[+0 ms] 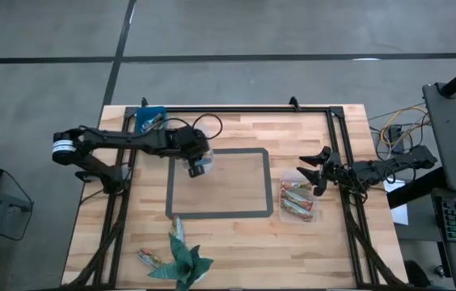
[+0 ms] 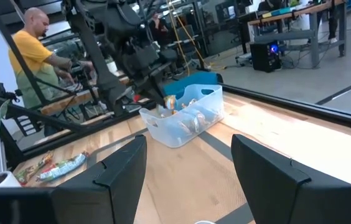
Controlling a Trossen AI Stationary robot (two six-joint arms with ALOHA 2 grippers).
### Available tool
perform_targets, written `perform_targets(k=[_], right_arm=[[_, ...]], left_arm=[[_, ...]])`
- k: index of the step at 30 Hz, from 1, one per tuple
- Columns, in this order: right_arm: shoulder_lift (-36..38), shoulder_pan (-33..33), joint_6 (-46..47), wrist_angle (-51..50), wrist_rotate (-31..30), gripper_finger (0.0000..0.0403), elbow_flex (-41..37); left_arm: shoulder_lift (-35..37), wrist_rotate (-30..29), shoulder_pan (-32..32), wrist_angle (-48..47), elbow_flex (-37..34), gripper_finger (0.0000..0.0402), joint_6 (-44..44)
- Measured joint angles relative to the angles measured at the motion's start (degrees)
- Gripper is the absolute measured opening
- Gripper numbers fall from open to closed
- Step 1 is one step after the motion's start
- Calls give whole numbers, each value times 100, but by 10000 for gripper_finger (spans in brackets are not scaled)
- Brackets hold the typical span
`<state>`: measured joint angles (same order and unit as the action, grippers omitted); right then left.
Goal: Pick and place Granola Bars by type
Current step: Put the yellow granola bar into the left transparent bin
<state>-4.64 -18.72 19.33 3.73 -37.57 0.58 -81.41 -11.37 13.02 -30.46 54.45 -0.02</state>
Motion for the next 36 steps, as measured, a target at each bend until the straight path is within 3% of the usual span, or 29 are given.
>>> perform_targets(k=[17, 24, 36], right_arm=[[-2, -2, 0, 0, 1, 224, 0], [-2, -2, 0, 0, 1, 224, -2], [-2, -2, 0, 0, -1, 224, -2]], left_arm=[[-15, 907, 8, 1087, -782, 0, -728], [-9, 932, 13, 1103, -826, 1, -886], [-5, 778, 14, 733, -418, 106, -705]])
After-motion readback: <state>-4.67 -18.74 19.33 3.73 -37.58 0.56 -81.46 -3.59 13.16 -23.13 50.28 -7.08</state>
